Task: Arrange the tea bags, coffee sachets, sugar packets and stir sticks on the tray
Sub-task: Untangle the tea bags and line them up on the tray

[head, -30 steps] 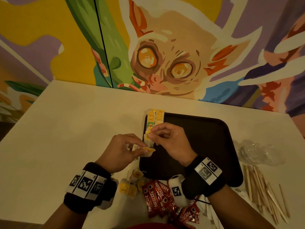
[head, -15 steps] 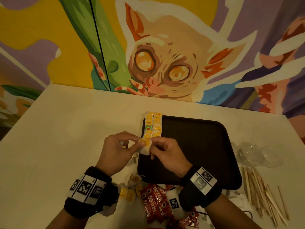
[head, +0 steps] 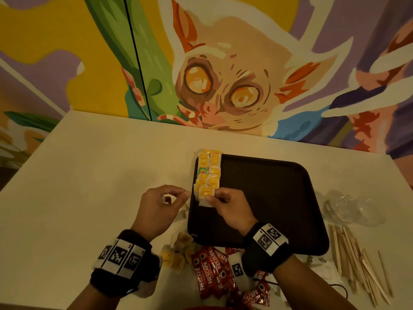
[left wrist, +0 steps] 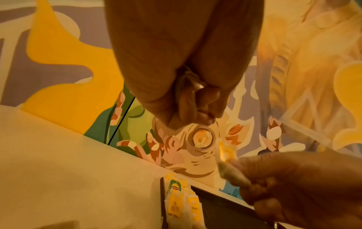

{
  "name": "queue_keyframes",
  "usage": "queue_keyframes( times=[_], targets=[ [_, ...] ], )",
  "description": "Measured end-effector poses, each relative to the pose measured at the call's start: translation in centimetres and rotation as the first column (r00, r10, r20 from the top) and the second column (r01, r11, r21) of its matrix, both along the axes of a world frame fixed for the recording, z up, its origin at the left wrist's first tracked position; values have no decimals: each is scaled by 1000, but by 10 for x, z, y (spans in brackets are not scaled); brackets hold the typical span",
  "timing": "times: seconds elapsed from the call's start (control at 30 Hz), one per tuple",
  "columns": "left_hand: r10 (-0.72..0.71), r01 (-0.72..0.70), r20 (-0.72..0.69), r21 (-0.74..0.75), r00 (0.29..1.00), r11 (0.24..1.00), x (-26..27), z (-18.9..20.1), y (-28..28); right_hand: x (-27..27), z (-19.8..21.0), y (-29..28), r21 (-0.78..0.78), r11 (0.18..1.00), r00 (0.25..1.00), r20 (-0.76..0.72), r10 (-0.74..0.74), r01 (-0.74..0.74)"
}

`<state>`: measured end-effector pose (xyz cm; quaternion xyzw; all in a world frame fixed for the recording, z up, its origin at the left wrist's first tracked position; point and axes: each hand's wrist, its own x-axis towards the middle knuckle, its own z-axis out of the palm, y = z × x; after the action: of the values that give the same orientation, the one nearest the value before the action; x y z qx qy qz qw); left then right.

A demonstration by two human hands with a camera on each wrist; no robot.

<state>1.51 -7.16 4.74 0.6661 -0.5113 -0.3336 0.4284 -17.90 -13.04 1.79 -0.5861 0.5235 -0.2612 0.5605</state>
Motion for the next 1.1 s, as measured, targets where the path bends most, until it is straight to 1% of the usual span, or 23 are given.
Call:
queue_keyframes(
  times=[0.07, 0.17, 0.27, 0.43, 0.57, 0.73, 0.8, 0.83, 0.87, 0.9, 0.97, 1.0, 1.03, 1.07, 1.1],
  targets=[
    [11, -11, 0, 16, 1000, 1000, 1, 0, 2, -6, -13, -11, 30, 998, 992, -117, -44, 48],
    [12, -12, -6, 34, 1000, 999, 1, -1, 6, -11, -29, -26, 24, 996, 949, -307, -75, 86],
    [-5, 5, 7, 34, 1000, 999, 1, -4, 9, -11, -42, -40, 33, 991, 900, -423, -104, 131],
    [-40, 39, 59, 23, 997, 999, 1, -7, 14, -1, -57, -59, 127, 984, 852, -522, -40, 125],
    [-27, 26, 49, 31, 998, 999, 3, -9, 17, 8, -62, -65, 178, 974, 812, -584, -11, 141],
    [-12, 10, 39, 49, 999, 999, 5, -9, 18, 14, -73, -68, 125, 974, 788, -611, -74, 188],
    [-8, 7, 25, 68, 1000, 998, 5, -6, 17, 14, -75, -68, 114, 973, 798, -596, -95, 201],
    [0, 2, -24, 92, 1000, 996, 4, -5, 16, 14, -75, -68, 110, 972, 807, -581, -106, 207],
    [21, -6, -114, 127, 993, 992, 3, -3, 16, 13, -74, -67, 110, 971, 816, -567, -114, 212],
    [54, -11, -240, 174, 969, 985, 2, -1, 15, 12, -74, -65, 107, 969, 827, -548, -129, 222],
    [129, 1, -486, 259, 865, 966, 2, 3, 13, 9, -71, -61, 64, 969, 835, -522, -172, 240],
    [164, 11, -568, 291, 806, 957, 3, 3, 12, 9, -67, -57, 21, 970, 826, -529, -194, 241],
    [193, 21, -632, 314, 750, 949, 4, 4, 11, 9, -60, -54, -36, 971, 819, -530, -220, 238],
    [213, 28, -680, 324, 702, 946, 4, 4, 10, 11, -51, -48, -95, 969, 828, -504, -246, 230],
    [223, 34, -713, 326, 664, 945, 5, 3, 9, 14, -38, -41, -130, 968, 860, -445, -250, 215]
  ],
)
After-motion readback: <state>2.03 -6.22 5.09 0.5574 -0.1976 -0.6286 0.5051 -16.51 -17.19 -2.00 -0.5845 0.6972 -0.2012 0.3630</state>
